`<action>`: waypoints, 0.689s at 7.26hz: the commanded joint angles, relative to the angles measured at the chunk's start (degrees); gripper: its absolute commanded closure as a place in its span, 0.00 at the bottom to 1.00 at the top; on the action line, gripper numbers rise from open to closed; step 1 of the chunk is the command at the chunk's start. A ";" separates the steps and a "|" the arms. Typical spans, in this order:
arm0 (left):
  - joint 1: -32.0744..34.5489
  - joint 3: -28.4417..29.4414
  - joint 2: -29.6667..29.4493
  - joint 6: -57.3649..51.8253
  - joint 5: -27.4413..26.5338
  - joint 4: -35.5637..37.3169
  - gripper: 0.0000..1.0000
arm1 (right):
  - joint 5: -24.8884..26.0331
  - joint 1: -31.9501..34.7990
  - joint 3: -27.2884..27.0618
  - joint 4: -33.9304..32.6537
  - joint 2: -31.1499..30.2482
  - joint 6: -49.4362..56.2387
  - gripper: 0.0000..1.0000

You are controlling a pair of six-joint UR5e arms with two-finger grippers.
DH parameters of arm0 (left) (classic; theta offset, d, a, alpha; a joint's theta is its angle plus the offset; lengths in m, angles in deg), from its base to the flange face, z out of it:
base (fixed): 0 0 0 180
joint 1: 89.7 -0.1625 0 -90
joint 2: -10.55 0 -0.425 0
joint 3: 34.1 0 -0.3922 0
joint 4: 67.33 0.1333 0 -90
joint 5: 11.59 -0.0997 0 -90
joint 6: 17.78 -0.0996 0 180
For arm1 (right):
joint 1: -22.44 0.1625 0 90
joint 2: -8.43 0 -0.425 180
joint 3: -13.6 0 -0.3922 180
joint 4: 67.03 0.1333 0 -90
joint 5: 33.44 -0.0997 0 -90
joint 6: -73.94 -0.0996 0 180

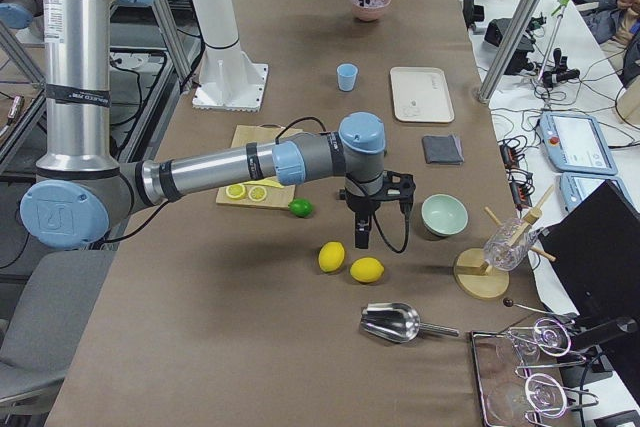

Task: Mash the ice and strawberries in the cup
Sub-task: 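Close the left gripper on another ice cube in the bowl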

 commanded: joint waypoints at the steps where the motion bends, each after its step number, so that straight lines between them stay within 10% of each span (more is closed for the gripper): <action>1: 0.75 -1.97 1.09 0.15 0.91 0.42 1.00 | 0.00 0.00 -0.02 0.02 0.02 0.00 0.00; 5: 5.15 -2.16 -4.07 0.94 8.56 3.32 1.00 | 0.00 0.00 0.07 0.02 0.63 0.00 0.00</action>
